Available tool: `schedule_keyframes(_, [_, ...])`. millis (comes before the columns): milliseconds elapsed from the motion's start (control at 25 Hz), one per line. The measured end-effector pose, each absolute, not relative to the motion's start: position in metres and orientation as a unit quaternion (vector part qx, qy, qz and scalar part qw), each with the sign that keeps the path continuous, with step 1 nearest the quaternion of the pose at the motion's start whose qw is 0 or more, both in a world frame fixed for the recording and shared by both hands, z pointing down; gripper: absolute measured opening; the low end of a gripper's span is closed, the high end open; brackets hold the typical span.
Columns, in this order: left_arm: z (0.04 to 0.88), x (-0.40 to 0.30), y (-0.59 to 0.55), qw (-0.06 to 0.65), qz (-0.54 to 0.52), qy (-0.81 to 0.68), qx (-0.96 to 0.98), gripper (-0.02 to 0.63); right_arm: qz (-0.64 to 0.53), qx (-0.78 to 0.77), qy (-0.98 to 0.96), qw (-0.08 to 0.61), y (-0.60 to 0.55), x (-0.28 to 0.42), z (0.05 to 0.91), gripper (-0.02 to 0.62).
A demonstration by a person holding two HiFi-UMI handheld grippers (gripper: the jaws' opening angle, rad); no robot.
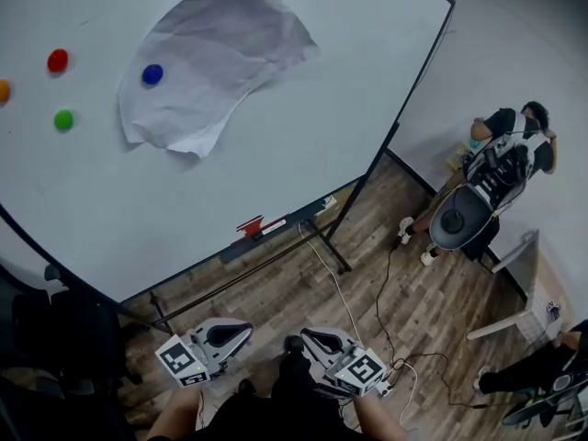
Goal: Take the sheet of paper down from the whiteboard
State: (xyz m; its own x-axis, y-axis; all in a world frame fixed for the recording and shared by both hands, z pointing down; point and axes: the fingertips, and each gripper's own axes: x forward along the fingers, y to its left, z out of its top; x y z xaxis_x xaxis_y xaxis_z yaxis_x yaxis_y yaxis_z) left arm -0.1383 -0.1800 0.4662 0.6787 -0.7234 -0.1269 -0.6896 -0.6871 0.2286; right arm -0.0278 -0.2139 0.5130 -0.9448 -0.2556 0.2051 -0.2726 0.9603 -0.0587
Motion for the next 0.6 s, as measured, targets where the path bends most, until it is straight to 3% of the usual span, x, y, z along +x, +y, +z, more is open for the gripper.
schedule_keyframes(440, [0.436,-0.165,-0.280,0.033,-0.039,-0.507,0.861,0.012,0.000,0.003,-0.995,0.097,-0.342,-0.065,0.515,0.020])
schedule_keyframes(600, [0.401,-0.175,-0.306,0.001,-0.019,-0.554,0.832,0.011,0.002,-0.054,-0.996,0.074,-0.383,-0.090,0.473,0.020])
